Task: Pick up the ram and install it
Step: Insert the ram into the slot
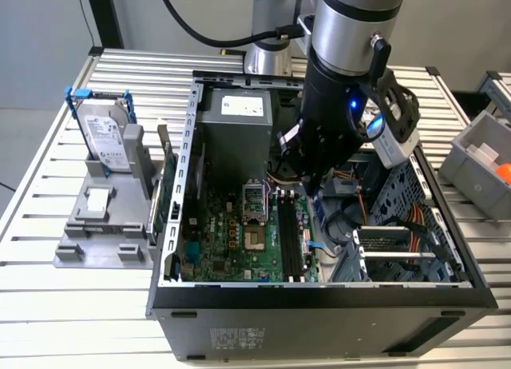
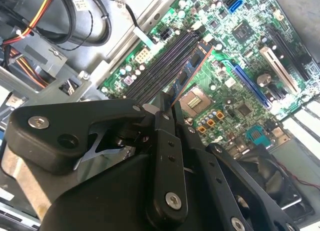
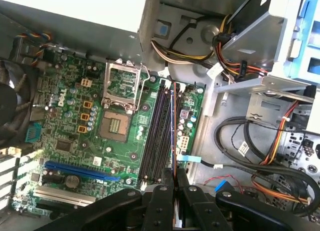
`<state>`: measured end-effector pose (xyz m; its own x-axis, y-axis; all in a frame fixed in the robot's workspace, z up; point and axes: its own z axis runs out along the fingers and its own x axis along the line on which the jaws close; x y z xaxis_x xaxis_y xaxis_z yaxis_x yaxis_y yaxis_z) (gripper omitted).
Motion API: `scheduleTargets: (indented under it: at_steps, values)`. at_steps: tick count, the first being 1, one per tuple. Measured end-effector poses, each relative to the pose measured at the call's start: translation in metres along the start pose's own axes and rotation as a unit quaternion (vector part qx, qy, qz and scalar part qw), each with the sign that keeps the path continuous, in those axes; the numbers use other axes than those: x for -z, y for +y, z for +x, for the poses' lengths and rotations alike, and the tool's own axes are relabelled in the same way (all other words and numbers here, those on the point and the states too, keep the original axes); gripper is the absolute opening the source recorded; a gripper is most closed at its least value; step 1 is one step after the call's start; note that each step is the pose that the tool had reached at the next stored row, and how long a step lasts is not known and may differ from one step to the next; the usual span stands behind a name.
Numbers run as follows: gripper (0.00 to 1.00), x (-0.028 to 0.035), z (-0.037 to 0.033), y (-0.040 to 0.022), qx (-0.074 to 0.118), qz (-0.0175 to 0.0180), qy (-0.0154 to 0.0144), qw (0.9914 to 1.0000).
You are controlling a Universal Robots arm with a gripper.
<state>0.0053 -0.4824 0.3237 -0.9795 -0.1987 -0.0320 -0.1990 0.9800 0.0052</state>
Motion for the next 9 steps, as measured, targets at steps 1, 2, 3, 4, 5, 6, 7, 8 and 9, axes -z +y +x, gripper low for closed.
scheduleTargets:
  at_steps: [1, 2, 3, 4, 5, 6, 7, 8, 9]
  values:
    - [0.00, -0.0003, 0.0000, 0.0000, -0.002, 0.0001, 0.0000, 1.00000]
    - [0.00, -0.0006, 0.0000, 0.0000, -0.004, 0.0001, 0.0000, 0.99999]
    - [0.00, -0.0010, 0.0000, 0.0000, -0.006, 0.0002, 0.0000, 0.99998]
    - [0.00, -0.0014, 0.0000, 0.0000, -0.008, 0.0002, -0.0001, 0.99997]
    - [0.00, -0.0019, 0.0001, 0.0000, -0.010, 0.0003, -0.0001, 0.99995]
    - [0.00, -0.0024, 0.0001, 0.0000, -0.012, 0.0004, -0.0001, 0.99992]
    - [0.00, -0.0031, 0.0001, 0.0000, -0.015, 0.0005, -0.0001, 0.99989]
    - [0.00, -0.0038, 0.0001, 0.0000, -0.018, 0.0007, -0.0001, 0.99984]
    - [0.00, -0.0045, 0.0002, 0.0000, -0.022, 0.0008, -0.0001, 0.99977]
